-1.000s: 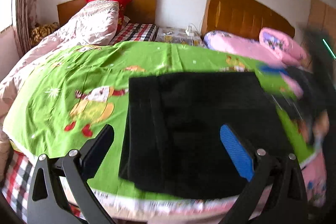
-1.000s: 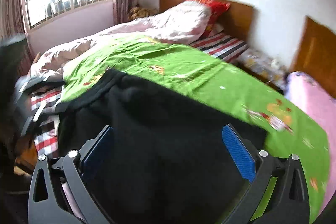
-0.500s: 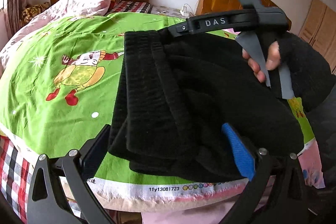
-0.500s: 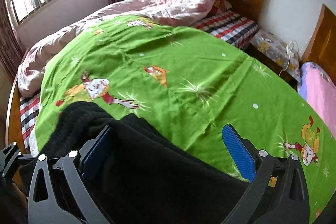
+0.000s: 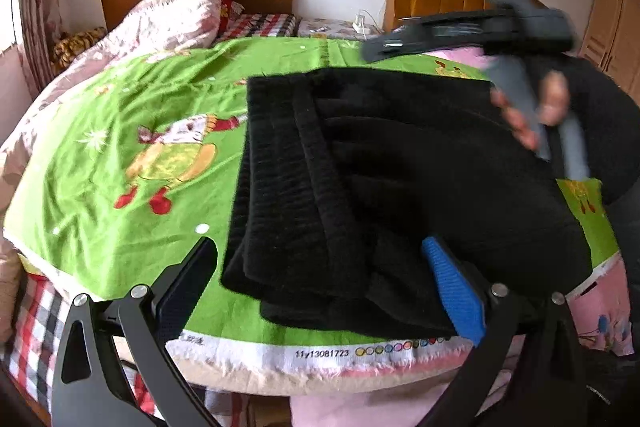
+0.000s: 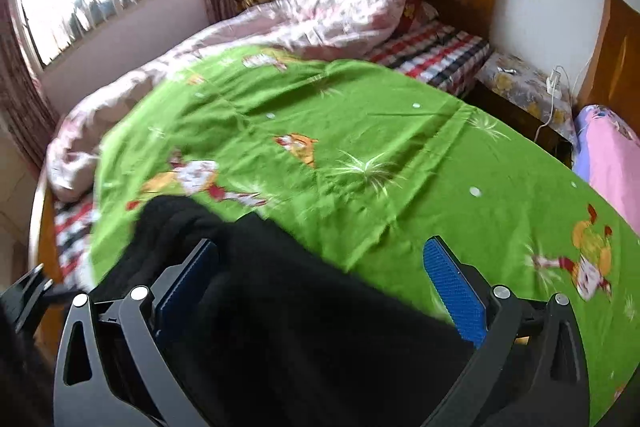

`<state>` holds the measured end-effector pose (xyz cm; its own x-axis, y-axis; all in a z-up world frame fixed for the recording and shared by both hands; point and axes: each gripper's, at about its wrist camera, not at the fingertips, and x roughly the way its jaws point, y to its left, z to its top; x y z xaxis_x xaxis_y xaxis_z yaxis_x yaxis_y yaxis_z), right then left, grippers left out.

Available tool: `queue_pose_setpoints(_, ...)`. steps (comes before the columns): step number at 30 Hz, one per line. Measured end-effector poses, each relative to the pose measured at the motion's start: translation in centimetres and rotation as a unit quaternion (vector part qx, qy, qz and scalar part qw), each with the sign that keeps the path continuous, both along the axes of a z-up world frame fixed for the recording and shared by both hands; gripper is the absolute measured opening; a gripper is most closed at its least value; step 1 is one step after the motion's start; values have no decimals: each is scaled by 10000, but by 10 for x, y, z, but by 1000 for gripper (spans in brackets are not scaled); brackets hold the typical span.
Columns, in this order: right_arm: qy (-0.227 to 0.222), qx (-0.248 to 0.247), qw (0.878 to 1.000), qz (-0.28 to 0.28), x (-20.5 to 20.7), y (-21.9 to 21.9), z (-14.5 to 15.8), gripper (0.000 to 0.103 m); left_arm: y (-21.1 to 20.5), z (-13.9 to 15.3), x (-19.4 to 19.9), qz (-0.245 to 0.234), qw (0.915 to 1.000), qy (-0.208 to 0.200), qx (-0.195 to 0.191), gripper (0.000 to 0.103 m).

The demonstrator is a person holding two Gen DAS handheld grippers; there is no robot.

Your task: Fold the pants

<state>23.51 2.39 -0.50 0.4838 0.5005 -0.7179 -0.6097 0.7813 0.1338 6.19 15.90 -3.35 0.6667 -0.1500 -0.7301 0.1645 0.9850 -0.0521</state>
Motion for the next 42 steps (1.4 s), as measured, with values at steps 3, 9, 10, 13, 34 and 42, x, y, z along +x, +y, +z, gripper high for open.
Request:
queue_pose_setpoints(3,40,-129,9998,174,-31,-21,-5,99,-3,15,-10,-62,9997,-202,-93,101)
queue_pose_setpoints(9,55,-332,9993,-184,-74,-63,-31,99,-38,29,-14,-381,9976,-446,374,101)
queue_pose_setpoints(10,59,-267,9994,-228,-79,-68,-33,99,-43,27,-11,-488,9977,-354,319,101)
queue_pose_setpoints(13,-13,-262,9993,-273,-98,-83,-42,99,-56,24,-11,-362,9964,-458,616,101)
queue_pose_setpoints(34,-432,334,9935,-1002,-185,-111,-66,99,-64,2,-10,-373,9940,-442,931,102)
queue_pose_setpoints(42,-398,494,9914,-1145,-188,-114,-73,99,-61,0,-9,-364,9948,-504,812,102)
